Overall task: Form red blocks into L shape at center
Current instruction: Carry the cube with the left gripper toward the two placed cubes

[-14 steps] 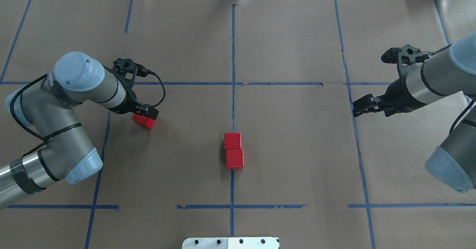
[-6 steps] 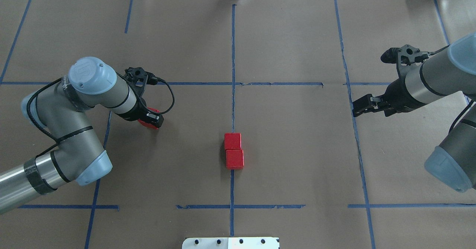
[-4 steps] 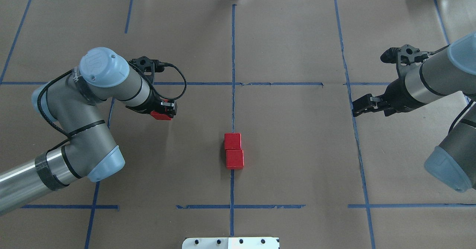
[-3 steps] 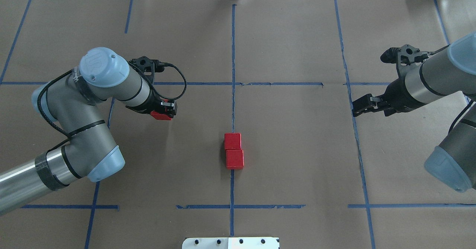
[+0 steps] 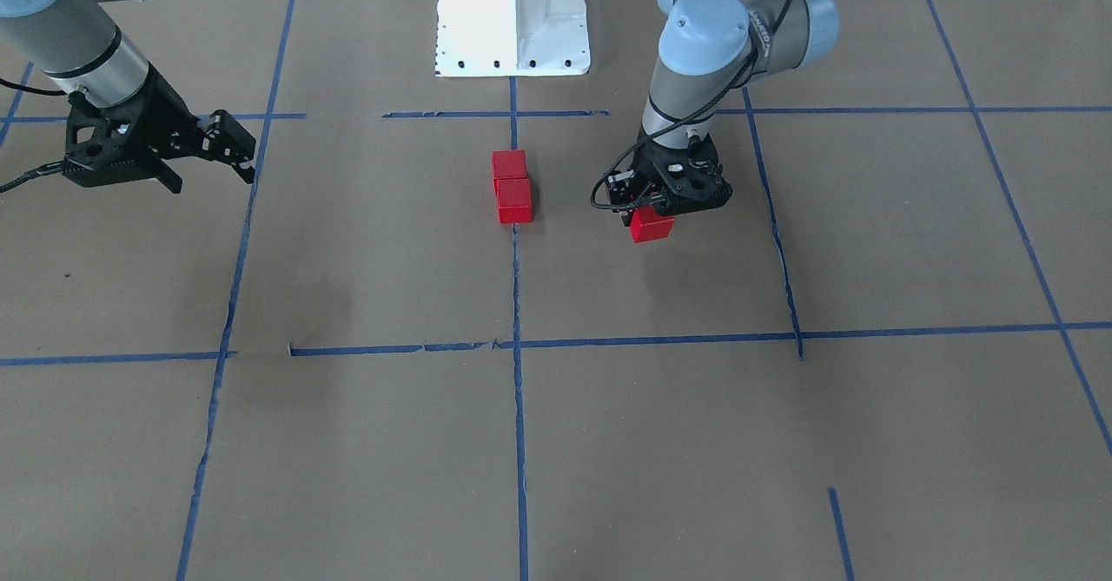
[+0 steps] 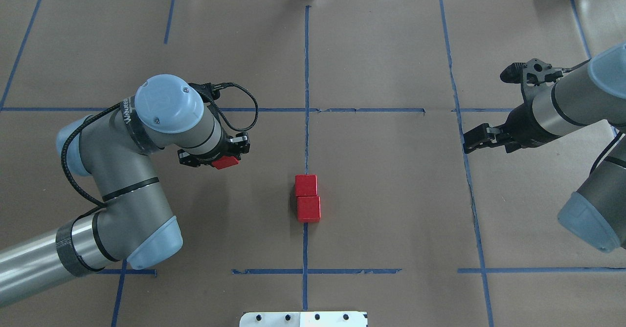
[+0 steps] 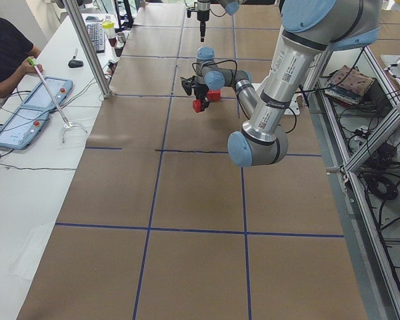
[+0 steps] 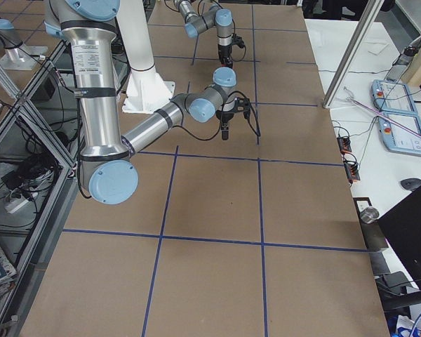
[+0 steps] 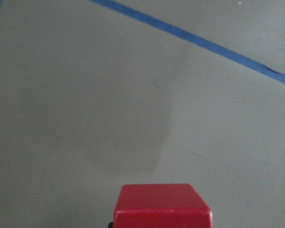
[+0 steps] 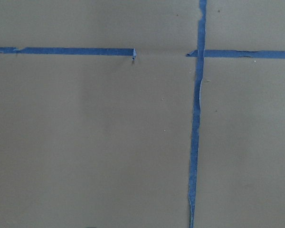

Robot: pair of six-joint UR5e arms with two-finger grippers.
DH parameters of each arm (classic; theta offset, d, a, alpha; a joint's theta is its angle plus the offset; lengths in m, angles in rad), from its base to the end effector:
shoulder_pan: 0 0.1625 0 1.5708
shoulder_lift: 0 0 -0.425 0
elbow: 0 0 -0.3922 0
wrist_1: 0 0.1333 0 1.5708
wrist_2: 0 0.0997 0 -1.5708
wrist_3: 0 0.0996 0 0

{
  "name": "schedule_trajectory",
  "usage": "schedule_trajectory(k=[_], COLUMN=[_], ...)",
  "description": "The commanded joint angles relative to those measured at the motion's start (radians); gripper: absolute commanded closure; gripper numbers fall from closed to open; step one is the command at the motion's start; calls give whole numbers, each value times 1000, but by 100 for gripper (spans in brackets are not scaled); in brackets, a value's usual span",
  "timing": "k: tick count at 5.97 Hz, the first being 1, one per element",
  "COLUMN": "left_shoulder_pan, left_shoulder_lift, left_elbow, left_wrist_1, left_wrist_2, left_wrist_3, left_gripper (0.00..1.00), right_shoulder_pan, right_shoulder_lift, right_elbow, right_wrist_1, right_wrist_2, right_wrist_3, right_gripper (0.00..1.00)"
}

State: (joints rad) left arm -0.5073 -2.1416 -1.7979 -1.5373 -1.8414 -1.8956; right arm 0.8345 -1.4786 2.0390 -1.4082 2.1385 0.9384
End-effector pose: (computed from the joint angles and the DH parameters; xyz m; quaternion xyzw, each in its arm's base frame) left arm 0.5092 -0.4051 0.2396 -0.0910 0.3794 -0.3255 0.8613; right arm -0.2778 -0.4253 0.3742 0.0327 -0.4276 -0.0080 0.9034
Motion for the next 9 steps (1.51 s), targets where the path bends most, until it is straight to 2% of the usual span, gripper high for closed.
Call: schedule_trajectory(k=[1, 4, 5, 6, 8, 9], left_shoulder_pan=[58, 46, 38, 38, 42, 49], left_shoulder_lift=[-91, -107, -122, -130, -210, -213], left_elbow=[56, 104, 110, 132, 259, 259], left_wrist_1=[93, 65, 59, 21, -27, -27], left_wrist_2=[36, 62, 56, 54, 53, 53], left_wrist_3=[-393, -809, -889, -951, -978, -981], left_gripper=[100, 99, 99, 99, 98, 98], right_shoulder_pan=[-2, 0, 0, 0, 0, 0], right_shoulder_lift=[0, -2, -2, -2, -2, -2], right_elbow=[0, 1, 6, 6, 6, 6], right_wrist_1=[0, 2, 2, 2, 2, 2], right_wrist_2=[0, 0, 0, 0, 0, 0], right_wrist_3=[0, 3, 11, 13, 13, 13], right_gripper=[0, 0, 0, 0, 0, 0])
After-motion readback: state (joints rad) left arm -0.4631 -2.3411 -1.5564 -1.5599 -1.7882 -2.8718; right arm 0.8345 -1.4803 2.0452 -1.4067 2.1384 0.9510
